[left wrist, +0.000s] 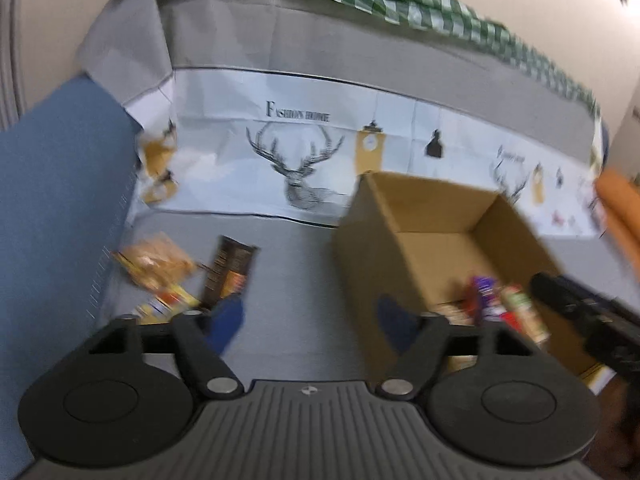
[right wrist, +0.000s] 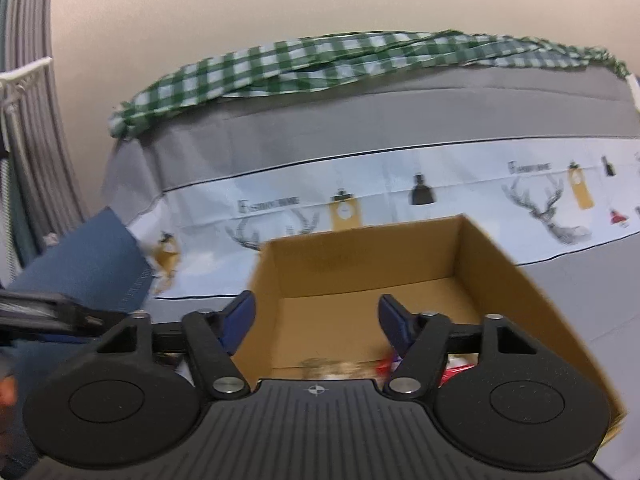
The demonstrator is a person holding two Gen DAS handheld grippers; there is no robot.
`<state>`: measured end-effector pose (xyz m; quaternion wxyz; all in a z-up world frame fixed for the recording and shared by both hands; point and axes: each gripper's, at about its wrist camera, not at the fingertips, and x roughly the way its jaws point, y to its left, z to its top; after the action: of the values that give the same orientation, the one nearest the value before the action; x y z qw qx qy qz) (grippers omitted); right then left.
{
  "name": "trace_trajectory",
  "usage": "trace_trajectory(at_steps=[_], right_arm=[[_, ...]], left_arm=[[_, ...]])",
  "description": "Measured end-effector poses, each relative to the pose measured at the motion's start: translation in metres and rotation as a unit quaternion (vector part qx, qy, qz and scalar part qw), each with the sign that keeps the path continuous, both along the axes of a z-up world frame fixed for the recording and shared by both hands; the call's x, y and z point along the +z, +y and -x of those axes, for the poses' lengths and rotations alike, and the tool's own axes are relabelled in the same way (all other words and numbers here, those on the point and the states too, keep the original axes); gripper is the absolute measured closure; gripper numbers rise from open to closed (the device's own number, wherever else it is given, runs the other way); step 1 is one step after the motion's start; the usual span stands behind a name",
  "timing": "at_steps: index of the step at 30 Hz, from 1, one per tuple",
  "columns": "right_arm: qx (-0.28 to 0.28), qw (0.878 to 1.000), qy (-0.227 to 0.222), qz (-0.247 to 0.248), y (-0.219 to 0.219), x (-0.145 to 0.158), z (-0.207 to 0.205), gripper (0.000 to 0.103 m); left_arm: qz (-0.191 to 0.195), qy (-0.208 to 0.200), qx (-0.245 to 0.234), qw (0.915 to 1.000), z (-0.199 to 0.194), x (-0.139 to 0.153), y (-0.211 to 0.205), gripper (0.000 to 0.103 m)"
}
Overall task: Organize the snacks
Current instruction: 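Move both empty tools from the box back to the snack pile, then close the left tool on the yellow stick snack while the right tool grasps the small gold candy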
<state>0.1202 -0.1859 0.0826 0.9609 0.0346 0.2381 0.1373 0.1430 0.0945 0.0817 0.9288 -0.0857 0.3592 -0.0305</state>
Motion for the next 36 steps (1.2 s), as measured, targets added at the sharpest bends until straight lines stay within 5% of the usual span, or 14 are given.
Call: trace_trajectory(at_steps=[4,9,19,23,27,29,36], right_arm=[[0.039,0.999,-0.009,-0.015,0.027,-0.004,0.009,0.071],[0.108,0.994,-0.013,-0.03,0.059,-0.01,0.018,0.076],[0.228,0.973,0.035,0.008,0.136,-0.054,0.029,0.075],[0.255,0.963,0.073,0.038,0.16,-0.076,0.026,0.056],[0.268,0.956,0.092,0.069,0.173,-0.098,0.028,0.048],[0.276,0.953,0.106,0.074,0.175,-0.109,0.028,0.038],[0.292,0.941,0.136,0.103,0.188,-0.126,0.027,0.037]], left_arm=[[-0.01,-0.019,0.013,0.9997,0.005,-0.023,0.021,0.088],[-0.047,-0.011,0.035,0.9982,0.005,-0.048,0.037,0.095],[-0.031,-0.025,0.082,0.9958,-0.011,-0.054,0.072,0.095],[-0.054,-0.006,0.084,0.995,-0.018,-0.063,0.077,0.095],[-0.068,0.017,0.087,0.9937,-0.026,-0.075,0.083,0.089],[-0.082,0.036,0.089,0.992,-0.032,-0.084,0.084,0.059],[-0.145,0.063,0.059,0.9856,-0.055,-0.107,0.067,0.033]])
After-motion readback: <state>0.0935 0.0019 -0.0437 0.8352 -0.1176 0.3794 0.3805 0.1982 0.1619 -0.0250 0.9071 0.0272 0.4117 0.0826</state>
